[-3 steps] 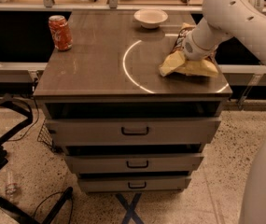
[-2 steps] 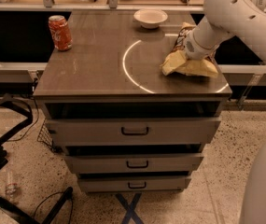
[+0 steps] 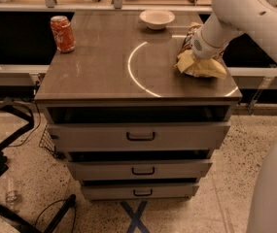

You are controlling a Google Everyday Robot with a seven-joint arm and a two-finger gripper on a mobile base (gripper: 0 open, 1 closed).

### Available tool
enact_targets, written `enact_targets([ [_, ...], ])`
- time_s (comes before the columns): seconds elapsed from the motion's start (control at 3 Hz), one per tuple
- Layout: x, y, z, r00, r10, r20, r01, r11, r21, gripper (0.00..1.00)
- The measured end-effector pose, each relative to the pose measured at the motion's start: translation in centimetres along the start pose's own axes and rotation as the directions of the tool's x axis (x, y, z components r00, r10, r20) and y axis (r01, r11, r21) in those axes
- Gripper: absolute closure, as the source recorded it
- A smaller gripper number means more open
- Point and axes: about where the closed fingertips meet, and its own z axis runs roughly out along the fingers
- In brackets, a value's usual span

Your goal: Move brown chip bag near coke can

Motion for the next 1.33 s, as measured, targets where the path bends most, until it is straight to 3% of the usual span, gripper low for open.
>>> enact_targets([
  [0.67, -0.2, 0.0, -0.5, 1.000, -0.007, 0.009, 0.007, 1.0000, 0.006, 1.00],
  [1.0, -2.2, 0.0, -7.5, 0.986, -0.099, 0.133, 0.087, 0.9915, 0.097, 1.00],
  [1.33, -3.7, -0.3, -14.5, 0.955, -0.177, 0.236, 0.137, 0.9743, 0.179, 1.00],
])
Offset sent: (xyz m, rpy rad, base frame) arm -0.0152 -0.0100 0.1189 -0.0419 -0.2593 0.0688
